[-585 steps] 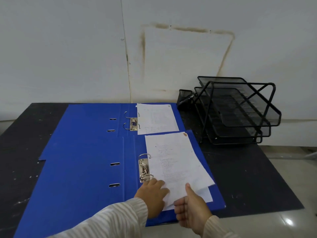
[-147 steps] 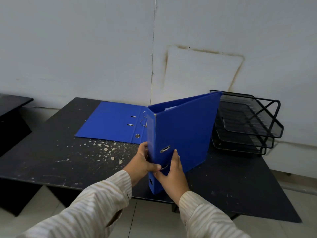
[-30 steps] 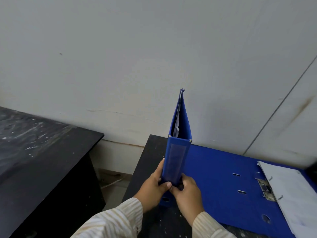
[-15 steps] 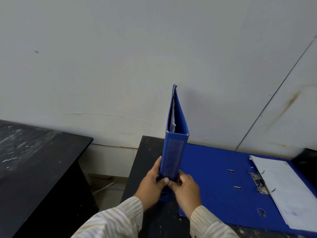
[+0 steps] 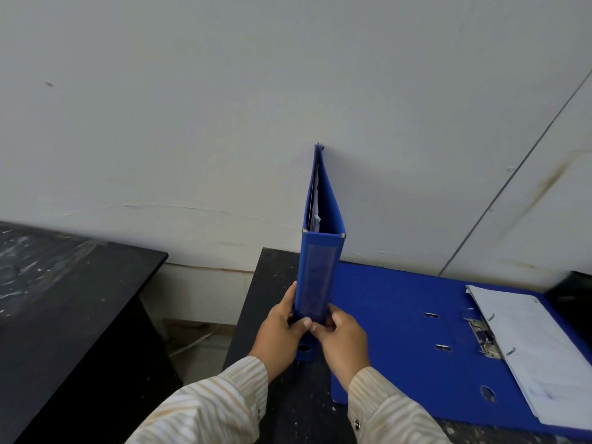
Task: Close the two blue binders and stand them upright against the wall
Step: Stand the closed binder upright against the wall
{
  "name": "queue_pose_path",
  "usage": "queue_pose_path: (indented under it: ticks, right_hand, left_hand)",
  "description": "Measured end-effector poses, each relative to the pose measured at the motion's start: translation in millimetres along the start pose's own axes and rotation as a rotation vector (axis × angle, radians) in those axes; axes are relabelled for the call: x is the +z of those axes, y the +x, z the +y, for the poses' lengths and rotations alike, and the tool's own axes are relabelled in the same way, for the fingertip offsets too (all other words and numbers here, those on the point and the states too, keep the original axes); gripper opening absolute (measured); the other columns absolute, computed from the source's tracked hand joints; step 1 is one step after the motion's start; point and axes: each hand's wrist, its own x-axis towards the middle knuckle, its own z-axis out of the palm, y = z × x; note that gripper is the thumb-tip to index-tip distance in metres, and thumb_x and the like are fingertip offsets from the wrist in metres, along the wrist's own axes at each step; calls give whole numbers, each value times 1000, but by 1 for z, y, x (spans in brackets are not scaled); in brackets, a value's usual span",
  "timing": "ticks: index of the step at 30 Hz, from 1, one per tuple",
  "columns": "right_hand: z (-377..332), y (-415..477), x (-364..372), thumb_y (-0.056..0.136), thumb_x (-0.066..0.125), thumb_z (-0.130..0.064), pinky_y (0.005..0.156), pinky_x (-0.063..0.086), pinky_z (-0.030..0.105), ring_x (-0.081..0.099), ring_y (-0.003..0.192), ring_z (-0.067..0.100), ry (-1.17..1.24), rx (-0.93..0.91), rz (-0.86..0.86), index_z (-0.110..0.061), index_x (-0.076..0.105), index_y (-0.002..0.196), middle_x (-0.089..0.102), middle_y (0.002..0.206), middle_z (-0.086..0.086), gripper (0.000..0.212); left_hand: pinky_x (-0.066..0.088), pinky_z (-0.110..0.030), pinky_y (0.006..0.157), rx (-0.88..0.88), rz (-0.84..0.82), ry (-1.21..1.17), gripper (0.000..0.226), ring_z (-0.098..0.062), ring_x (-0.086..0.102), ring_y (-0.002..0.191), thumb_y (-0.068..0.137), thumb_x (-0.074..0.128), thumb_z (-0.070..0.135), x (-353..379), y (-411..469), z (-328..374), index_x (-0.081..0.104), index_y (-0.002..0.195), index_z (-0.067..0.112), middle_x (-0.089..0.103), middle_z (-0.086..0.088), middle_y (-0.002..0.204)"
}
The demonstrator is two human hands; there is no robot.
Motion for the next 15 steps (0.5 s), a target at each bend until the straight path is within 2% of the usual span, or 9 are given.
queue_pose_path:
  ticks: [1, 3, 5, 15]
  right_hand:
    - [1, 1, 0, 83, 66, -32, 64, 44, 12, 60, 91, 4, 9, 2, -3, -32, 59, 116, 64, 103, -7, 34]
    - [2, 1, 0, 84, 66, -31, 68, 46, 13, 60, 91, 4, 30, 3, -8, -33, 59, 117, 65, 104, -8, 34]
    - [3, 1, 0, 84, 66, -31, 69, 46, 14, 60, 92, 4, 26, -5, -8, -33, 58, 117, 64, 104, -7, 34]
    - [4, -3, 8, 86, 63, -31, 65, 40, 7, 56, 89, 6, -50, -56, -40, -29, 54, 126, 59, 101, -4, 40]
  left_hand:
    - [44, -2, 83, 4, 1, 16, 70, 10, 55, 108, 94, 55, 9, 0, 0, 1, 24, 149, 37, 56, 8, 131]
    - [46, -25, 103, 13, -6, 50, 68, -4, 54, 118, 94, 55, 12, 0, 0, 2, 24, 149, 38, 56, 5, 130]
    - [44, -37, 108, 22, -14, 75, 66, -8, 53, 121, 95, 54, 14, 0, -1, 2, 24, 150, 35, 56, 4, 129]
    - [46, -36, 106, 35, 46, 119, 63, -6, 54, 118, 96, 53, 15, -7, -12, -3, 25, 149, 33, 54, 5, 129]
